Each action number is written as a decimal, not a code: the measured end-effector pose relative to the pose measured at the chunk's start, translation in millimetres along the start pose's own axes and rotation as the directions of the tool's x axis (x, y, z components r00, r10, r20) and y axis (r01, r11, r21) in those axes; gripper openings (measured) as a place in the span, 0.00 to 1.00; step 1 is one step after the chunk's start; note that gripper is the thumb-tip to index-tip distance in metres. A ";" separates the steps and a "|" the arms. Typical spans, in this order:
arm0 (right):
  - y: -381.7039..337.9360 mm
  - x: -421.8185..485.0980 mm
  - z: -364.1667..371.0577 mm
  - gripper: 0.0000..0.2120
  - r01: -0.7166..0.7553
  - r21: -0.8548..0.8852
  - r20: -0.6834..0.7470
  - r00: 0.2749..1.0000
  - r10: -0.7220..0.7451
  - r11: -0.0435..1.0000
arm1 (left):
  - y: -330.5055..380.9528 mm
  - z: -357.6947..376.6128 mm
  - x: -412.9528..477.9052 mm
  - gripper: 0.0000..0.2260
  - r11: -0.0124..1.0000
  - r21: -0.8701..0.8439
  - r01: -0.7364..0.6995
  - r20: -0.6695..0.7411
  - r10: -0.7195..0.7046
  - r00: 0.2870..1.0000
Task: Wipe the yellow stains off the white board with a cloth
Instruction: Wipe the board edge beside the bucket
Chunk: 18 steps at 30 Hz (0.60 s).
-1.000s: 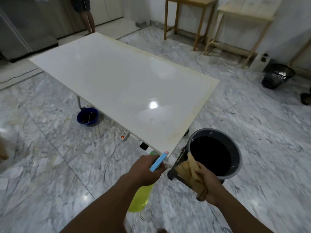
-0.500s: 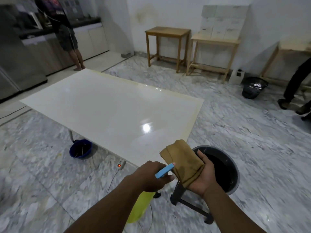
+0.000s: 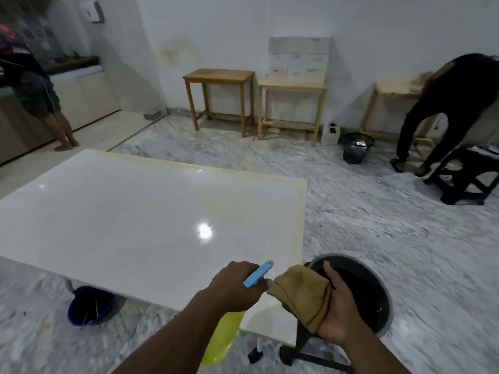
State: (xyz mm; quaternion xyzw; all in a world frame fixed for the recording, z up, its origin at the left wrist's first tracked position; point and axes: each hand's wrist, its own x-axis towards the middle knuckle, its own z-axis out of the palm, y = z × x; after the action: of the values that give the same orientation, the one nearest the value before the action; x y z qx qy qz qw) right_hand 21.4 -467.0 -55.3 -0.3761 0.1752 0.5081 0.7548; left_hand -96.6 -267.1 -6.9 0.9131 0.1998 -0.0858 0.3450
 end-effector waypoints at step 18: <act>-296.5 285.7 95.2 0.16 -0.086 -0.892 -0.255 0.906 -0.338 0.443 | -3.6 -51.7 252.0 0.20 0.990 -0.134 0.047 -0.239 -0.079 0.968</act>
State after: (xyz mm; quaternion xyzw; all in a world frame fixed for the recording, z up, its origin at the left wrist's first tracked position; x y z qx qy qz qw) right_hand 397.3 -274.0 -62.1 -0.8209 0.0038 0.3765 0.4294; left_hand 131.0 -153.2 -44.7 0.8860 0.2746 0.0287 0.3725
